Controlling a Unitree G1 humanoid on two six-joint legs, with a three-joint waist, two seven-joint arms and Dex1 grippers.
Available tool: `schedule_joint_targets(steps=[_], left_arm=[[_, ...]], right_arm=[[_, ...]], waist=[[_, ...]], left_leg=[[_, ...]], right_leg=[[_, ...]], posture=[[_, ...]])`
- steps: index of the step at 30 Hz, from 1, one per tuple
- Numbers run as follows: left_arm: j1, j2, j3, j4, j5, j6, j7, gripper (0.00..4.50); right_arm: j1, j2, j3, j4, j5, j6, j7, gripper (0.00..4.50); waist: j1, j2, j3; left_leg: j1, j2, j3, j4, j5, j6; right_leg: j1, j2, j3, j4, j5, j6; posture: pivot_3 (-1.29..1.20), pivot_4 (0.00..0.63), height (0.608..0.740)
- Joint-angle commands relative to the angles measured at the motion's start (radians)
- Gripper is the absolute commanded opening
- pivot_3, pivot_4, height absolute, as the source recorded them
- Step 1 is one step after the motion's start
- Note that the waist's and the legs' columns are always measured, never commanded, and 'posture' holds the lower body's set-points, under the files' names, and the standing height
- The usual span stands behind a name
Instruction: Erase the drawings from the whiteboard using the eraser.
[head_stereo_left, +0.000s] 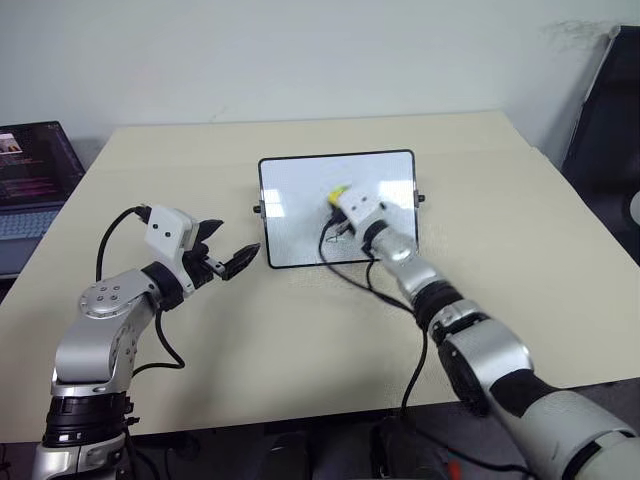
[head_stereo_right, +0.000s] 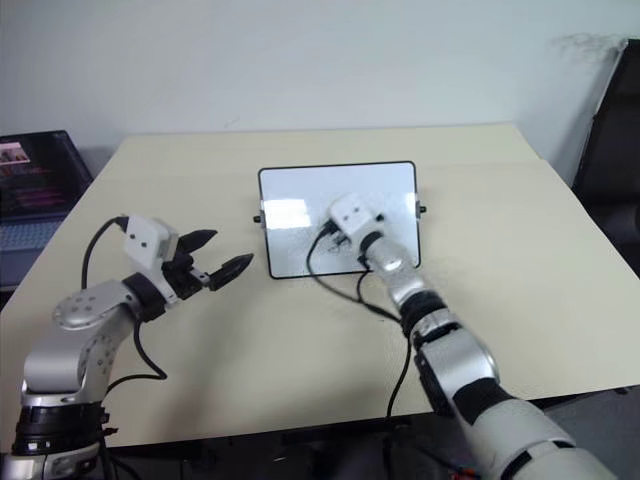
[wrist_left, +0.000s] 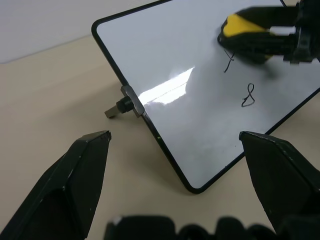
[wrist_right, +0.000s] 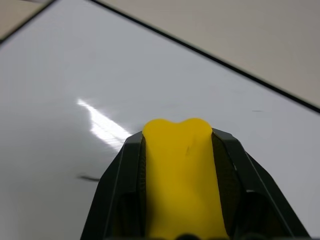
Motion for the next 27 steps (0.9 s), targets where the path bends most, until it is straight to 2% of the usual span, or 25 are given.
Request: schedule_joint_targets(steps=[1, 4, 8, 15, 27], left_arm=[[-0.018, -0.003, -0.004, -0.014, 0.001, -0.021, -0.001, 4.5], [-0.019, -0.005, -0.006, -0.012, 0.002, -0.022, -0.001, 4.5], [-0.022, -0.005, -0.01, -0.007, 0.001, -0.024, -0.003, 4.5], [-0.021, -0.002, -0.009, -0.007, -0.001, -0.026, -0.006, 4.5], [-0.017, -0.005, -0.015, -0.01, -0.002, -0.025, -0.008, 4.5]], right_arm=[[0.008, -0.042, -0.022, 0.019, -0.001, 0.073, -0.03, 1.43], [0.021, -0.04, -0.012, 0.011, -0.004, 0.078, -0.015, 1.43], [0.059, 0.035, 0.051, -0.024, -0.031, 0.096, 0.055, 1.43], [0.108, 0.084, 0.119, -0.039, -0.071, 0.224, 0.141, 1.43], [0.055, -0.011, 0.056, -0.048, -0.051, 0.252, 0.0, 1.43]], waist=[[0.0, 0.0, 0.0], [0.002, 0.0, 0.0], [0.0, -0.001, -0.001], [-0.025, -0.001, -0.001], [-0.006, -0.001, -0.001]], left_leg=[[0.0, 0.0, 0.0, 0.0, 0.0, 0.0], [0.0, 0.001, 0.0, 0.0, 0.0, 0.0], [0.001, 0.001, 0.001, 0.0, 0.0, 0.0], [0.005, 0.003, 0.004, -0.001, 0.0, 0.0], [0.006, 0.003, 0.0, 0.0, 0.003, 0.003]], right_leg=[[0.0, 0.0, 0.0, 0.0, 0.0, 0.0], [0.0, 0.0, 0.0, 0.0, 0.0, 0.0], [0.0, 0.001, 0.0, 0.0, 0.0, 0.0], [0.0, 0.003, 0.002, 0.001, 0.0, -0.001], [0.004, 0.005, 0.001, 0.001, 0.002, -0.002]], posture=[[0.0, 0.15, 0.74], [0.0, 0.15, 0.74], [0.0, 0.15, 0.74], [0.0, 0.15, 0.74], [0.0, 0.15, 0.74]])
